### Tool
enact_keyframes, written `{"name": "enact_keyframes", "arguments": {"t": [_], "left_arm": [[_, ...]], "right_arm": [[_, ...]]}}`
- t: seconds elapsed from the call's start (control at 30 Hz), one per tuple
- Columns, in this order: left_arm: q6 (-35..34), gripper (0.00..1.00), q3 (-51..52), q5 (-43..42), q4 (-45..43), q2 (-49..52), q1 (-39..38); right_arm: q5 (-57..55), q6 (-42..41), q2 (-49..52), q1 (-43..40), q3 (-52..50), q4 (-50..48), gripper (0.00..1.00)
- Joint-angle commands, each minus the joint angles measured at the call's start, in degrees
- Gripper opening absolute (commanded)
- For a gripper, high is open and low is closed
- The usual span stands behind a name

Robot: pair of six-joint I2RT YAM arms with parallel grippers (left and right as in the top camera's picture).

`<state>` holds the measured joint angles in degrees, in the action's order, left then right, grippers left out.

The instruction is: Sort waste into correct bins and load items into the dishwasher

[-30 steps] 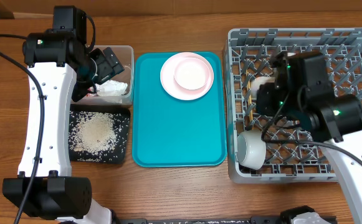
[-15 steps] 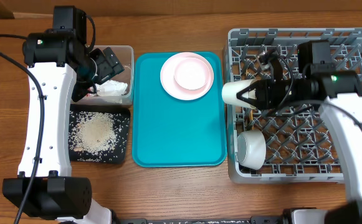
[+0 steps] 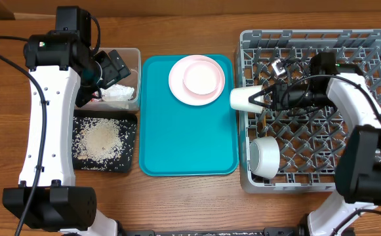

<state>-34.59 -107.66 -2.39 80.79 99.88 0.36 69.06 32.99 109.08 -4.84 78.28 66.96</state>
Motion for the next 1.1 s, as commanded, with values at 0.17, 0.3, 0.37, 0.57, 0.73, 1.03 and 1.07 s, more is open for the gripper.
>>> {"name": "enact_keyframes", "arguments": {"t": [0.17,0.3,0.37,0.57,0.73,1.03,1.07], "left_arm": [[-0.1,1.00,-0.8,0.0,0.0,-0.4,-0.4],[-0.1,1.00,-0.8,0.0,0.0,-0.4,-0.4],[-0.1,1.00,-0.8,0.0,0.0,-0.4,-0.4],[-0.1,1.00,-0.8,0.0,0.0,-0.4,-0.4],[-0.1,1.00,-0.8,0.0,0.0,-0.4,-0.4],[-0.1,1.00,-0.8,0.0,0.0,-0.4,-0.4],[-0.1,1.00,-0.8,0.0,0.0,-0.4,-0.4]], "right_arm": [[-5.5,7.6,2.9,-0.2,-0.3,3.8,0.18],[-10.2,7.6,2.9,-0.2,-0.3,5.9,0.21],[-12.2,7.5,2.9,-0.3,-0.3,7.1,0.21],[-13.9,7.5,2.8,-4.1,-0.3,12.9,0.26],[-13.7,7.5,2.4,-8.2,-0.3,16.8,0.27],[-12.4,0.9,-4.2,-11.3,3.1,16.7,0.24],[-12.4,-1.1,-5.1,-11.0,4.0,15.7,0.23]]}}
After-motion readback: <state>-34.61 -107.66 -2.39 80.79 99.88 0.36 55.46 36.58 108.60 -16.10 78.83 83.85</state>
